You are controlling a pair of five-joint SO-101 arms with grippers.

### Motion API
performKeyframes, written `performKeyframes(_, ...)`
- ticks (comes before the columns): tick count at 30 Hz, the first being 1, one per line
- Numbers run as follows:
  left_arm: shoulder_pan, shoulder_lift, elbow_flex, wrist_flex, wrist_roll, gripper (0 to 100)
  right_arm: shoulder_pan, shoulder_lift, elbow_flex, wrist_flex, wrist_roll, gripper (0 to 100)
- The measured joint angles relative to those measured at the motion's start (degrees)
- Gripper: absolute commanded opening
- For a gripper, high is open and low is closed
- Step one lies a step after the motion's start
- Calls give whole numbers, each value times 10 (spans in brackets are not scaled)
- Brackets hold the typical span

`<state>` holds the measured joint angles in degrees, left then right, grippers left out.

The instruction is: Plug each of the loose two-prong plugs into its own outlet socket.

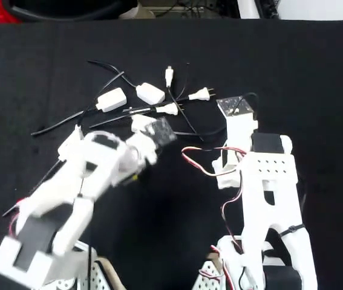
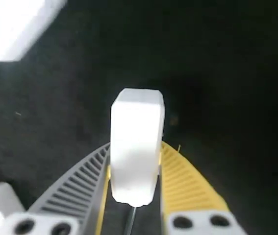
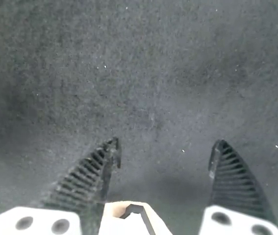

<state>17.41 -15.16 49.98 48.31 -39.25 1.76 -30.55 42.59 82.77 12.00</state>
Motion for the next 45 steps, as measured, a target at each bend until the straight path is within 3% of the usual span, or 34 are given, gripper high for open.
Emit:
performKeyframes(5,45,-200,152,0,40,52,0,0,0,0,0,293)
performKeyframes(10,79,-389,271,44,69,299,0,0,0,0,0,293)
performKeyframes(11,80,-422,284,56,72,312,0,0,0,0,0,293)
performKeyframes(20,78,-710,295,248,74,297,0,0,0,0,0,293)
performKeyframes(25,49,-861,324,266,74,293,0,0,10,-14,0,293)
performKeyframes(34,-70,-846,362,172,73,292,0,0,16,-24,0,293)
performKeyframes(40,-57,-830,427,126,74,292,0,0,16,-24,0,293)
performKeyframes(45,8,-830,398,217,61,292,0,0,16,-25,0,293)
